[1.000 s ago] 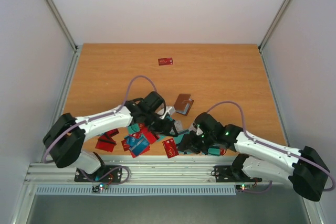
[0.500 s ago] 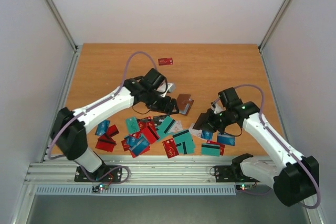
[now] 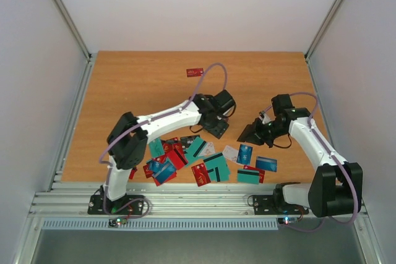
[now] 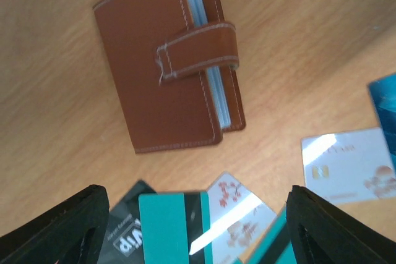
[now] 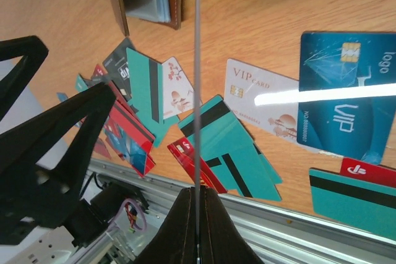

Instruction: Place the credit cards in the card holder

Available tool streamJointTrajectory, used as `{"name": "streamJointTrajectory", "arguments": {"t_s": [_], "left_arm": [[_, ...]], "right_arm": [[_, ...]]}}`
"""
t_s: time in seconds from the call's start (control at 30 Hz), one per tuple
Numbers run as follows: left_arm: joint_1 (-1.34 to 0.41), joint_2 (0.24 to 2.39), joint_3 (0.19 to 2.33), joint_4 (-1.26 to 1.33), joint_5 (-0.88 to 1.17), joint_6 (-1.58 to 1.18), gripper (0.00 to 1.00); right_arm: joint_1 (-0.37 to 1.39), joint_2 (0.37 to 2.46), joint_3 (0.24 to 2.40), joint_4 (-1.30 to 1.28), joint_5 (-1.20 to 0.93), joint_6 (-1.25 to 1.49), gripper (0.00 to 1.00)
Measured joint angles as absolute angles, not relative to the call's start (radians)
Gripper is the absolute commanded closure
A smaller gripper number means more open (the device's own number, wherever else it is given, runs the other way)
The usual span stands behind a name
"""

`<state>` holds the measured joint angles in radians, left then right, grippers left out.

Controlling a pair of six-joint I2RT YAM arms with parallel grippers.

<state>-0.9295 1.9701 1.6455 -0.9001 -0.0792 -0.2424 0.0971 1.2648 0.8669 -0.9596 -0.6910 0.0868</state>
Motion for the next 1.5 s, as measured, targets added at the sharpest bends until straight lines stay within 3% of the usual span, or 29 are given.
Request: {"name": "streamJointTrajectory", "arguments": {"t_s": [0.33,0.5,0.97,1.2,1.5], "left_arm": [[-0.968,2.162,1.789,-0.931,-0.260,-0.193,0.26],[-0.965,2.220,1.823,-0.934,-0.305,-0.174,0.35],[-0.966,2.230,1.821,-0.910,-0.392,-0.163,0.99],[-0.956,2.172,1.810,-0.908,-0.370,-0.192,1.00],[-0.864,1.998,1.682,-0.863,-0.130,-0.331,1.00]], "right_arm": [[0.022,1.268,0.865,-0.982,-0.715,0.039,0.99],[0.021,1.277,0.863,-0.984,-0.727,0.016,0.99],[0.021,1.309,0.861,-0.976,-0.753,-0.020,0.99],[0.021,1.356,0.861,-0.908,-0.801,-0.001,0.99],[0.023,1.456,0.867,-0.764,-0.911,0.050,0.99]]}}
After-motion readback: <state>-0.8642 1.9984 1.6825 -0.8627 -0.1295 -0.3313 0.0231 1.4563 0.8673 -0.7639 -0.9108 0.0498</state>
